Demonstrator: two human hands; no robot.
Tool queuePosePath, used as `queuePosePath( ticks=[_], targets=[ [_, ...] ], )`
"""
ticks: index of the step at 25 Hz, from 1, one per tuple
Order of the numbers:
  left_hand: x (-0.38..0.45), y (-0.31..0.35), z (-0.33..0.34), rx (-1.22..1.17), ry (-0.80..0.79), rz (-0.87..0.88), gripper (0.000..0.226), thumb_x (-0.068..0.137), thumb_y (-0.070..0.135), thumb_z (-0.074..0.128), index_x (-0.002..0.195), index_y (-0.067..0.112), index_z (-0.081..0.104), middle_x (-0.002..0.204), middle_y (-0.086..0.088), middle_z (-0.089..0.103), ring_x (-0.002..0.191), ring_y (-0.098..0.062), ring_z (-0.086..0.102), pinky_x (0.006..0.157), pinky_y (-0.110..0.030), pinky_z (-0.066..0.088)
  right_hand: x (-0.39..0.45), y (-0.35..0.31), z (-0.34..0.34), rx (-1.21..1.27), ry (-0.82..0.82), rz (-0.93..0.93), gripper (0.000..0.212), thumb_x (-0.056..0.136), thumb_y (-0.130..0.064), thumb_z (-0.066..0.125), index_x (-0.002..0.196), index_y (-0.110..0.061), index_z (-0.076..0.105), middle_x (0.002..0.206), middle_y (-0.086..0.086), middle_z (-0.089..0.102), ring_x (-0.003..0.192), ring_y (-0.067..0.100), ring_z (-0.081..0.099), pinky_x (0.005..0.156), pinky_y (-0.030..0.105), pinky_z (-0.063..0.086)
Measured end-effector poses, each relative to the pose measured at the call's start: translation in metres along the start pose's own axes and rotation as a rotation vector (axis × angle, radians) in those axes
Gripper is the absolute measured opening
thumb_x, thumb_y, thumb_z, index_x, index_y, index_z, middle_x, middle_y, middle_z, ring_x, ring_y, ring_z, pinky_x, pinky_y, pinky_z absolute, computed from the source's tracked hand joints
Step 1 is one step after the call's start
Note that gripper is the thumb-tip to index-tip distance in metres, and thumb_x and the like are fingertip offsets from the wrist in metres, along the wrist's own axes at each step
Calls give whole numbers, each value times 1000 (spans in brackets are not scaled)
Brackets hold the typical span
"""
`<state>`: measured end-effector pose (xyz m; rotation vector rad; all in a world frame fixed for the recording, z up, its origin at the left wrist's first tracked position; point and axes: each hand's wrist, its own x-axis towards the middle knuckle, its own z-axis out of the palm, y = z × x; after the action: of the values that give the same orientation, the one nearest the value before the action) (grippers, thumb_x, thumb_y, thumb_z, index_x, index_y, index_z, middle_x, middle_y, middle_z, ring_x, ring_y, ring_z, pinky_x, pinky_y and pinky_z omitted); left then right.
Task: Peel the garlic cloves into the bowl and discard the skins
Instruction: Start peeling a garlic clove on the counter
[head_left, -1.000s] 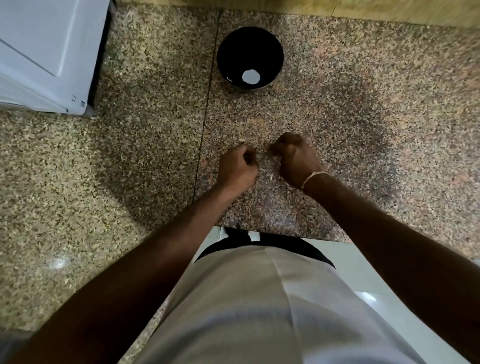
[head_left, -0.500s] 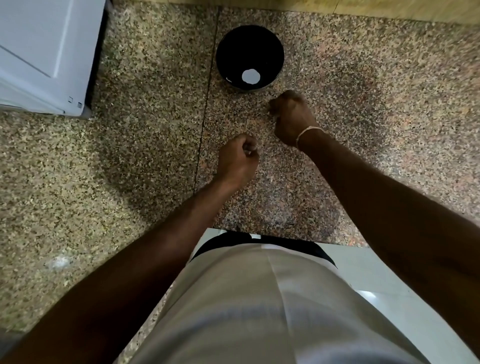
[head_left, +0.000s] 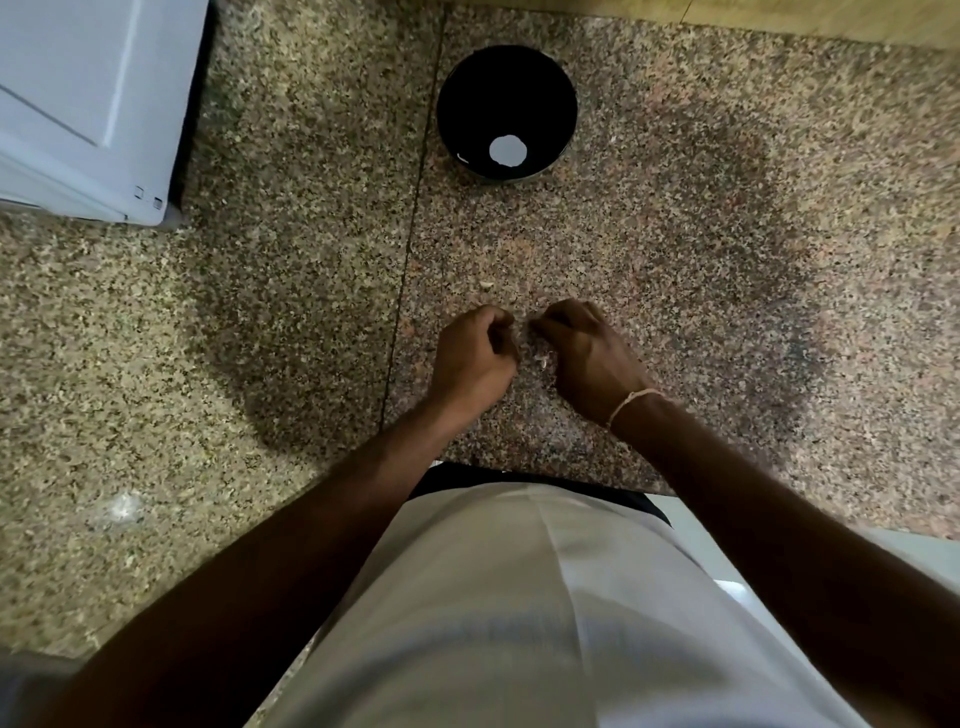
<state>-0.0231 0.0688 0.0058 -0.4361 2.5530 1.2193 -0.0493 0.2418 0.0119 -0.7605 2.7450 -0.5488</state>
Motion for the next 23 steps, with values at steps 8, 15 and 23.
queuePosePath(
  ticks=[8, 15, 23],
  targets=[
    [2, 14, 14, 131, -81, 20, 28, 88, 0, 73, 114, 10, 71, 110, -3, 73, 96, -17, 66, 84, -30, 57, -17, -23, 10, 219, 142, 315, 10, 95, -3, 63, 97, -5, 72, 99, 11, 61, 77, 26, 61, 69, 40, 57],
    [2, 8, 0, -6, 28, -95, 38, 81, -8, 72, 112, 15, 70, 99, 7, 68, 86, -6, 64, 67, -8, 47, 19, -16, 1, 255, 160, 238, 26, 94, 4, 60, 114, -6, 73, 113, 11, 66, 95, 24, 64, 82, 31, 57],
    [-1, 1, -8, -37, 17, -87, 33, 84, -6, 72, 107, 17, 70, 94, 10, 66, 83, 0, 61, 68, -12, 47, 22, -11, -5, -62, -83, -50, 41, 90, 8, 58, 126, -6, 68, 128, 11, 60, 115, 29, 51, 88, 43, 55]
  ],
)
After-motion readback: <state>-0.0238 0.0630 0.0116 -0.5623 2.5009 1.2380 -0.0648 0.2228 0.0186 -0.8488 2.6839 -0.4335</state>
